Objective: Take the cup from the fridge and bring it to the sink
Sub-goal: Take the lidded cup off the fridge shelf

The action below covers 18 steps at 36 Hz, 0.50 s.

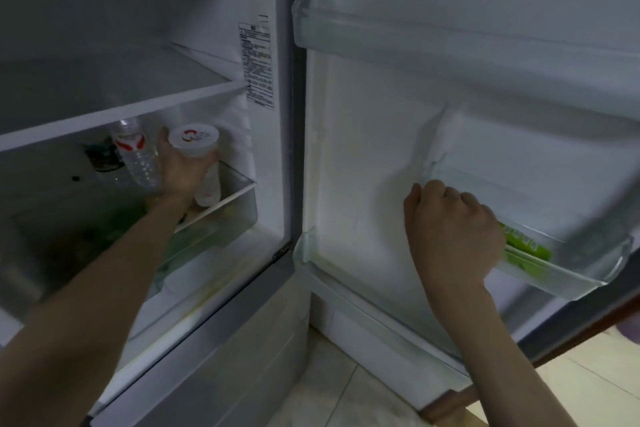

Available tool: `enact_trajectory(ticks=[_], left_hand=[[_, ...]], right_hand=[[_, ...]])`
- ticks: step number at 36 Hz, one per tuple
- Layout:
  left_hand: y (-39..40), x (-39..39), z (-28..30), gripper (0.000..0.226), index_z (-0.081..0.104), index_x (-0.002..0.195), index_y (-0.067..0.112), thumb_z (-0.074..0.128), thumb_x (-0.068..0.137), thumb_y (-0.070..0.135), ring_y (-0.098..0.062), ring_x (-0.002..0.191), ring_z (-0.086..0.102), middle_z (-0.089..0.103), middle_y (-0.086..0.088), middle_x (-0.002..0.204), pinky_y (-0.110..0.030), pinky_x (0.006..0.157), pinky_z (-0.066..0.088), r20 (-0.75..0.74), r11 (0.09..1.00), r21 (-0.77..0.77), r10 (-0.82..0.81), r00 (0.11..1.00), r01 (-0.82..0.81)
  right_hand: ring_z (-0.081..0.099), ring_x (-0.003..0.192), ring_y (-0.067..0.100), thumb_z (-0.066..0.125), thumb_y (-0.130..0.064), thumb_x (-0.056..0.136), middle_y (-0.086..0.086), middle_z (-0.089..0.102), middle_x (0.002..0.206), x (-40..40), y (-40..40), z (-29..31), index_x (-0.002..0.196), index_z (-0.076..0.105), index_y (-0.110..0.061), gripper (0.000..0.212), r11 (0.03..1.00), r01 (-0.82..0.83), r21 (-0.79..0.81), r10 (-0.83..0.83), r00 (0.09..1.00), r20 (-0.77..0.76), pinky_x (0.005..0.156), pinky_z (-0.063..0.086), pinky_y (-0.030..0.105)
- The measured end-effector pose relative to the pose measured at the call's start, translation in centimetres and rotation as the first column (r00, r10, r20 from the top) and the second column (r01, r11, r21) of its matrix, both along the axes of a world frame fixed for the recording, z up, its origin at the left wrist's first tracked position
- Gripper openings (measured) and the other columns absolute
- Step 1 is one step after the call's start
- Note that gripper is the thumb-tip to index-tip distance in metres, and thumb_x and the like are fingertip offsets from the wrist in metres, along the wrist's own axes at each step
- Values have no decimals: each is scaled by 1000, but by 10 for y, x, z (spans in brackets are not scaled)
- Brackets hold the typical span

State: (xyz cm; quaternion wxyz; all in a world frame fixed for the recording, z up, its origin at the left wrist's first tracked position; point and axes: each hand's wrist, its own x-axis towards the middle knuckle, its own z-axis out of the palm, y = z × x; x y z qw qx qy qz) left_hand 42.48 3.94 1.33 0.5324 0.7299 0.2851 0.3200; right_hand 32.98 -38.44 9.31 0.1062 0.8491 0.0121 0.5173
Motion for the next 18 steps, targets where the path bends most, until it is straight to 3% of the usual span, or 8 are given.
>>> enact_trajectory(ticks=[3,7,10,12,14,18], left_hand=[[5,11,0,114,35,154,21,85,57,53,-28,126,62,57,-5,143,-44,105,54,-58,995,-103,8,998,-14],[3,14,-4,120,20,158,23,86,61,50,-32,131,57,51,-7,149,-52,105,51,-78,990,-134,25,997,-36],[-7,16,-22,122,11,160,18,87,70,51,-36,131,52,46,-13,151,-47,100,43,-180,995,-99,-11,984,-7],[-14,13,-32,121,9,162,15,84,75,51,-39,141,45,41,-14,157,-51,111,38,-231,994,-106,-1,973,-25],[-17,11,-36,112,16,161,18,84,76,46,-37,142,47,43,-13,157,-52,115,42,-169,978,-201,15,986,-49],[-22,-1,-31,94,29,158,16,83,81,31,-34,133,57,53,-12,149,-52,108,52,-63,950,-305,49,997,-66]], right_hand=[[40,37,18,68,-20,90,-1,36,41,-1,1,0,51,43,-19,46,1000,-13,-3,13,1000,-13,42,31,21],[46,37,19,63,-20,93,1,42,41,0,2,-2,52,43,-19,46,1000,-19,13,20,1000,-19,40,37,24],[45,37,19,61,-20,96,0,41,42,0,2,-3,53,42,-19,47,1000,-20,7,20,1000,-21,41,36,25],[46,37,20,60,-19,96,1,41,42,0,2,-5,53,42,-18,47,1000,-29,10,29,999,-29,40,38,25],[47,38,20,60,-20,96,1,42,42,0,2,-5,54,42,-19,46,1000,-17,6,17,999,-35,41,39,26],[47,38,20,61,-20,96,1,42,42,0,0,-5,54,42,-18,46,1000,-11,7,12,998,-66,42,37,25]])
